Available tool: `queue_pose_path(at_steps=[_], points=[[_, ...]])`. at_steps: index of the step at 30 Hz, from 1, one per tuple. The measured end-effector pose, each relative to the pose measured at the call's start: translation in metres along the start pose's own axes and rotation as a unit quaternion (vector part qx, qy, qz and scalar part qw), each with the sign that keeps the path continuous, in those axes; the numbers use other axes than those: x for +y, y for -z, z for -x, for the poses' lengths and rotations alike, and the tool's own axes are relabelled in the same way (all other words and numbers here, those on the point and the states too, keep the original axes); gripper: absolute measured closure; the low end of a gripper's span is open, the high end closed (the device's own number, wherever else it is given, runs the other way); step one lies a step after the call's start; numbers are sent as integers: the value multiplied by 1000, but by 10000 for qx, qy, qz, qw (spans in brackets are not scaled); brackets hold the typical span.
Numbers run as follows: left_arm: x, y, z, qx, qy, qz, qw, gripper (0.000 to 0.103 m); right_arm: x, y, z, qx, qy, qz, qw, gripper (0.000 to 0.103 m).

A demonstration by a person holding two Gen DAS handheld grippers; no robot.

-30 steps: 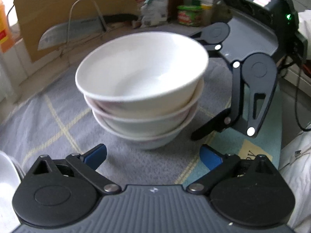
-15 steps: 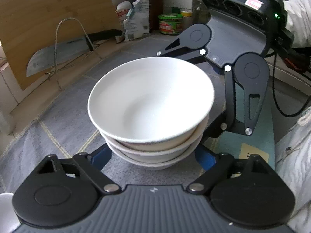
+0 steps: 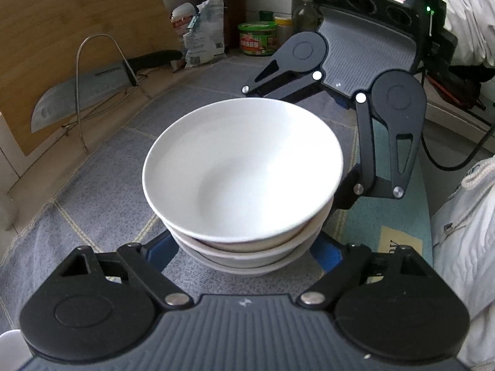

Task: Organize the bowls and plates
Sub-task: 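Carry the bowl stack with both grippers over the plate stack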

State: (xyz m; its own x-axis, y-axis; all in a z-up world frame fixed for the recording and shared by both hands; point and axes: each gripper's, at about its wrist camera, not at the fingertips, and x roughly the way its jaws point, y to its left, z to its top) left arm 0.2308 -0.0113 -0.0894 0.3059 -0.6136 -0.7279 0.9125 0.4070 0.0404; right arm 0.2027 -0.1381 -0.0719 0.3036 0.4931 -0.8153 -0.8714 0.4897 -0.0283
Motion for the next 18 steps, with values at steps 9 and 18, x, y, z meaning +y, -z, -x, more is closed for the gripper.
queue_pose_path(at_steps=[9, 18], points=[[0, -3, -2, 71, 54, -55, 9999, 13, -3, 0, 0, 13, -60, -13, 10000, 20], [5, -4, -6, 126, 209, -55, 9997, 12, -9, -1, -4, 36, -222, -135, 9997, 19]])
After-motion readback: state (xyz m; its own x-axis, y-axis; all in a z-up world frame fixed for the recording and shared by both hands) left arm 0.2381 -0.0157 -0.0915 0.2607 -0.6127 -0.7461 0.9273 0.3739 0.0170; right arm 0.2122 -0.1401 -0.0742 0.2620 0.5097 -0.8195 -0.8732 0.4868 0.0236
